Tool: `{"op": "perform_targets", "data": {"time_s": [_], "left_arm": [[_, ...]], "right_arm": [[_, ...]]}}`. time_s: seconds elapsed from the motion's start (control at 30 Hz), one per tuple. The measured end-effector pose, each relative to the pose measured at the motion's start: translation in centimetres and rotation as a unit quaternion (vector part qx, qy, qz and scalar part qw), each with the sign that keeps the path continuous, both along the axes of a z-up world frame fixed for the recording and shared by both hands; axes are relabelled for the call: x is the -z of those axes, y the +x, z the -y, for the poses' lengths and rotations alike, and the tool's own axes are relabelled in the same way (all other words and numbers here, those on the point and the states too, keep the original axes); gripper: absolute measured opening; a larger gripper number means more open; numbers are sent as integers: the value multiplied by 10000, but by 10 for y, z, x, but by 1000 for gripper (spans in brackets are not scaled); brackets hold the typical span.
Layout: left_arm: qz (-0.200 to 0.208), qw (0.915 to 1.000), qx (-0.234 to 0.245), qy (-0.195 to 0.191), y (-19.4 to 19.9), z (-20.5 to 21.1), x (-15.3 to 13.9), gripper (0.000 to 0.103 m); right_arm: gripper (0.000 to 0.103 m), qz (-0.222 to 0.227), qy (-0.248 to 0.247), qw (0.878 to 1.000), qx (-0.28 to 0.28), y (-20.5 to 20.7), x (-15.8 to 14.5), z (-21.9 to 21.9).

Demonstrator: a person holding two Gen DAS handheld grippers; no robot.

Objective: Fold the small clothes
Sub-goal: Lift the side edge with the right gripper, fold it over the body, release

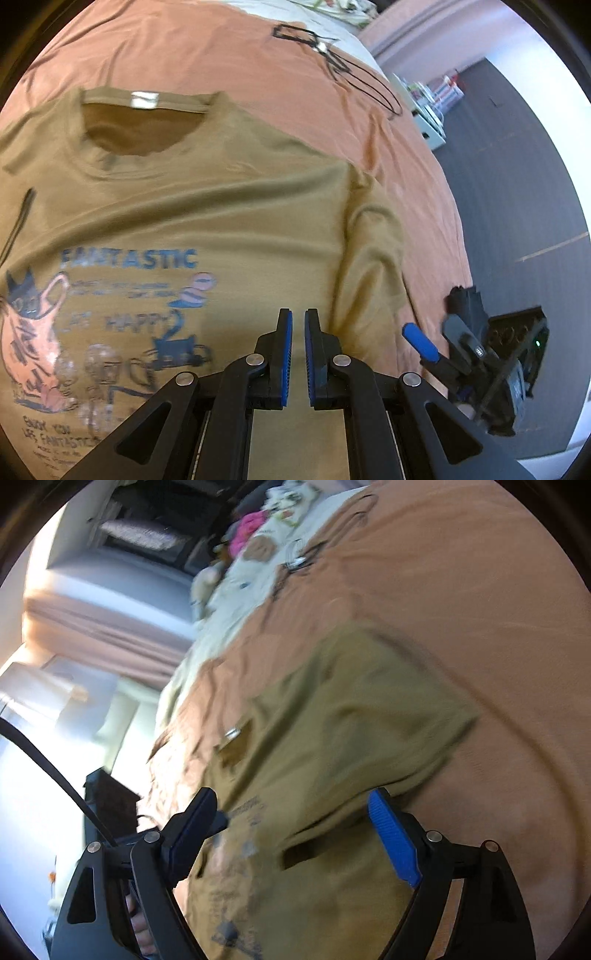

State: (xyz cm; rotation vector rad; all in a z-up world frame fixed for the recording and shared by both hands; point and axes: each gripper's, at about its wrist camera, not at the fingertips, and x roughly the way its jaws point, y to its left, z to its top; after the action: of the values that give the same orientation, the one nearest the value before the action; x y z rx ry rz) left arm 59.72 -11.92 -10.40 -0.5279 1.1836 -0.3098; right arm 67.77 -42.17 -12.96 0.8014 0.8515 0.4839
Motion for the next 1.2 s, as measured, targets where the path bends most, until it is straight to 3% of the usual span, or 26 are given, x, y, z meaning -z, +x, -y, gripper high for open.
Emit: {"op": "perform_targets", "data": {"time_s": [0.2,0.3,0.4,0.5,0.57,0.63,0.73,0.87,1.0,1.2], "left_arm": [[56,9997,218,70,2,22,2,7],[53,9997,234,109,6,25,7,7],[9,9997,197,107,7,23,13,7],[-16,9999,138,90,7,17,17,7],[-19,9998,120,157,7,13,19,7],[-58,9998,69,194,8,7,21,7],[-36,9997,-67,226,8,-5,20,7],[34,9994,-207,278,8,-20,14,7],[62,9988,-275,389,6,-33,11,7],[-5,9974,-438,567,5,-61,15,7]], "right_arm": [[84,-558,271,9966,547,19,23,40],[77,-588,507,9950,636,31,28,46],[67,-630,436,9949,659,40,33,35],[50,-675,437,9939,753,46,37,21],[29,-768,547,9915,891,52,41,16],[16,-757,530,9915,920,51,42,2],[6,-537,481,9933,904,43,30,-10],[5,-39,370,9966,729,26,16,-23],[5,524,208,9978,361,33,-13,-58],[5,973,-156,9949,-232,54,-40,-125]]}}
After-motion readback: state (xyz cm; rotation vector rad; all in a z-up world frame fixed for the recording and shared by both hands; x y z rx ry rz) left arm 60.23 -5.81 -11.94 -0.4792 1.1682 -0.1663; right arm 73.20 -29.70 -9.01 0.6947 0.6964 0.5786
